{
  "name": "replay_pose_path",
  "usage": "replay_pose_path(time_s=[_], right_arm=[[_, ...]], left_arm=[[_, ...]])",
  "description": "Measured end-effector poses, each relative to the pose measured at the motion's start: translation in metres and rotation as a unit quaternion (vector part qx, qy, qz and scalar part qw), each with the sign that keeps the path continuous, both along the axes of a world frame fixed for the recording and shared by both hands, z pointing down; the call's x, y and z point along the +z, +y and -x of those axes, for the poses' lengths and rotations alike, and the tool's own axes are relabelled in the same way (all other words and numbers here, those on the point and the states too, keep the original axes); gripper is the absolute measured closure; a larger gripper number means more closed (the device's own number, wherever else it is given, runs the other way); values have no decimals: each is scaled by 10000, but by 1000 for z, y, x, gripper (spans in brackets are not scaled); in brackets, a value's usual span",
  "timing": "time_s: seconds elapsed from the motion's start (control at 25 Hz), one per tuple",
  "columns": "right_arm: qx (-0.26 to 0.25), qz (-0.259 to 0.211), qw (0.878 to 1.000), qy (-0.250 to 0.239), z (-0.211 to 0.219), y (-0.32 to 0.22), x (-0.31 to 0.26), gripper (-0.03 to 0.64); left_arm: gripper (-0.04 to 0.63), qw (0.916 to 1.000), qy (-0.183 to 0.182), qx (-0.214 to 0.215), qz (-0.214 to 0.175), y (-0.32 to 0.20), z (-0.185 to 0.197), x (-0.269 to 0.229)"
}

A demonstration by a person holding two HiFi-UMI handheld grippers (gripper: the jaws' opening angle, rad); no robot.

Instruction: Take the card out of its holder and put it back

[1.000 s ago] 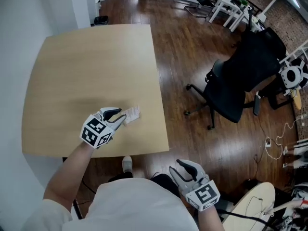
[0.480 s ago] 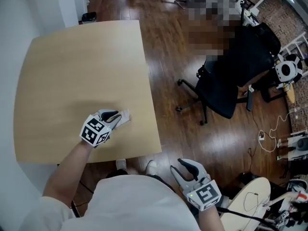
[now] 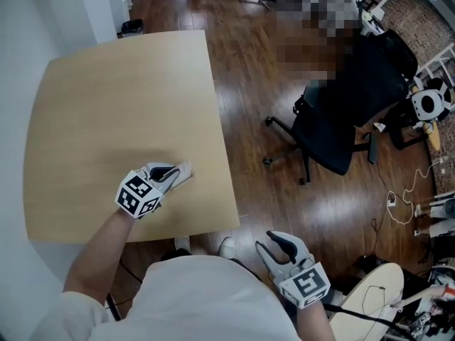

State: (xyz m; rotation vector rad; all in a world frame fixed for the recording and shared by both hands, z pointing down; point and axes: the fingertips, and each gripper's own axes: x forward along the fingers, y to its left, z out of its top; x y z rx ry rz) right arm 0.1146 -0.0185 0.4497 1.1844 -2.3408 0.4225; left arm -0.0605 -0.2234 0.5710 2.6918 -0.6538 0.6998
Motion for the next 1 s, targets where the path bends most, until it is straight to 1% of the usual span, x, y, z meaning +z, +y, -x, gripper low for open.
replay_pose_path(time_s=[0.24,0.4,0.56,0.68,1.0], right_arm=[[-130,-42,9999,-88,1,-4,-2,480],[-252,-64,9996,-145,0,-7,0,480],[-435,-89,9988,-204,1,-9,3,480],[-633,-98,9976,-247,1,-13,3,480],[-1325,-148,9905,-324,7,-19,8,480]], left_arm=[[580,9998,103,4,-184,-3,1,-32],[579,9992,203,-123,-314,-6,6,-54],[580,9978,306,-330,-490,-4,14,-79],[579,9964,315,-513,-593,1,21,-94],[580,9896,241,-1224,-721,33,58,-112]])
